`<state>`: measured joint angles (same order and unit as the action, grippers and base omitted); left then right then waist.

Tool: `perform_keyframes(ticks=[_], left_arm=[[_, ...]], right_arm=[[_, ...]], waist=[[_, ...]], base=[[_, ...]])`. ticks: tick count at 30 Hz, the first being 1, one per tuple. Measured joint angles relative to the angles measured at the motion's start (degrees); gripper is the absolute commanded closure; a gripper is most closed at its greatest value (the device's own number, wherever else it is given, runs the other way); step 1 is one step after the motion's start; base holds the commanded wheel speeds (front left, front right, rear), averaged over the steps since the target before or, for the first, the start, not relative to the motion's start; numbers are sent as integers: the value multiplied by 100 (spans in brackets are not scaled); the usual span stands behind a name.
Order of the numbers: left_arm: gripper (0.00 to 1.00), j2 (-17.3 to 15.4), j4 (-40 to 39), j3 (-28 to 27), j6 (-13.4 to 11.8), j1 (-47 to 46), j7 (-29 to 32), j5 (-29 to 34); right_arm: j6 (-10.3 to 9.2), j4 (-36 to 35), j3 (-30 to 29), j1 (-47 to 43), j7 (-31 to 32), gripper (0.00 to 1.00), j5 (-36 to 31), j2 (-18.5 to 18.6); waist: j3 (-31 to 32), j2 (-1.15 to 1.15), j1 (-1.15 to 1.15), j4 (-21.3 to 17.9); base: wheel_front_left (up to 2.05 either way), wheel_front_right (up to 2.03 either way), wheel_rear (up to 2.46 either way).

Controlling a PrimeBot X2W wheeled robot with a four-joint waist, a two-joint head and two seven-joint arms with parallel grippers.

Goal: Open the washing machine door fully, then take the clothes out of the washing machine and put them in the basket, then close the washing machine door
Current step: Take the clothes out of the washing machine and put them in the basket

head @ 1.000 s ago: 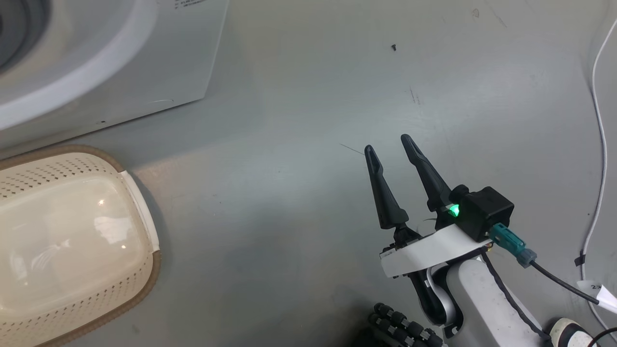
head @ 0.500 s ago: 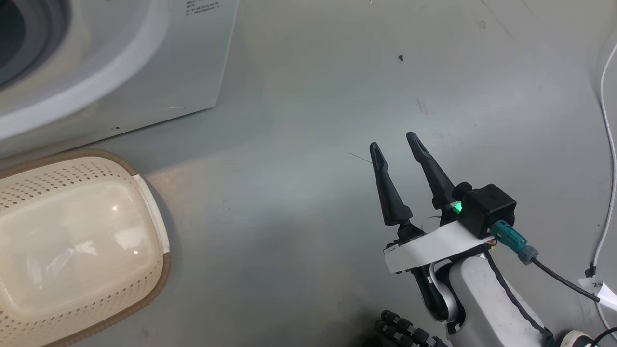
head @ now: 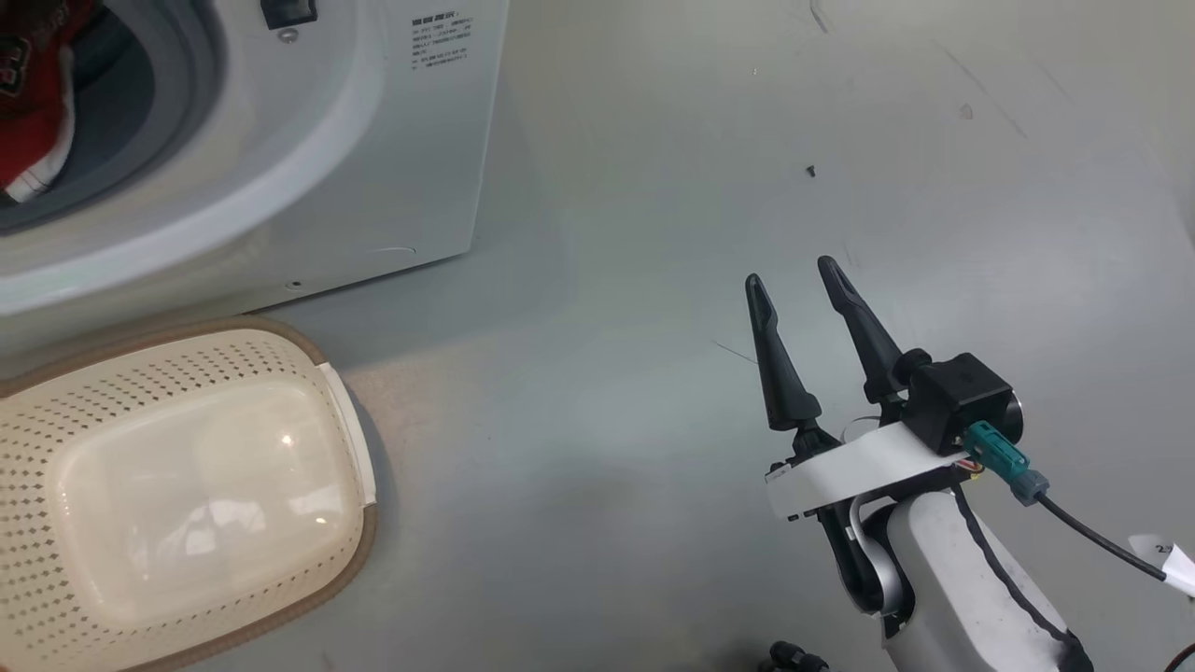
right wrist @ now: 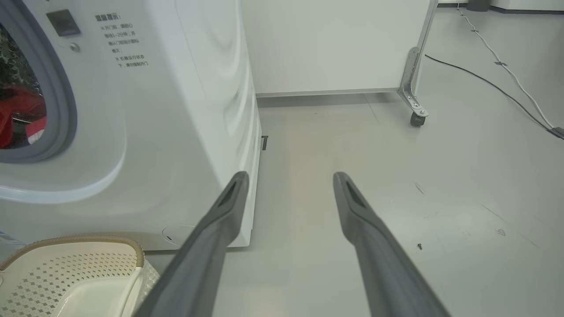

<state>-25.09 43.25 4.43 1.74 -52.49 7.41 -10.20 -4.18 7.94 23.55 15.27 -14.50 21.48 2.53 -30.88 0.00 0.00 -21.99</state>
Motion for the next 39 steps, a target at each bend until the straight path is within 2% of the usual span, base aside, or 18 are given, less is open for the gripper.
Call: perform_keyframes(ticks=[12,23,30,39], left_arm=[[100,598,89,-211,114,611,-1140,-502],[100,905,78,-216,261,1229,-1992,-628],[100,1157,-69,-105,318,1561,-2068,-644],[100,1283,-320,-69,339,2030,-2164,-645]], right_arm=[[58,200,-318,-178,-1,0,-192,5],[159,305,-557,-504,-1,0,-315,108],[182,330,-678,-703,-1,0,-360,149],[271,353,-770,-880,-1,0,-401,171]], waist=[[620,0,0,342],[1247,0,0,651],[1576,0,0,854],[1908,0,0,1103]], base=[[0,0,0],[0,0,0],[0,0,0],[0,0,0]])
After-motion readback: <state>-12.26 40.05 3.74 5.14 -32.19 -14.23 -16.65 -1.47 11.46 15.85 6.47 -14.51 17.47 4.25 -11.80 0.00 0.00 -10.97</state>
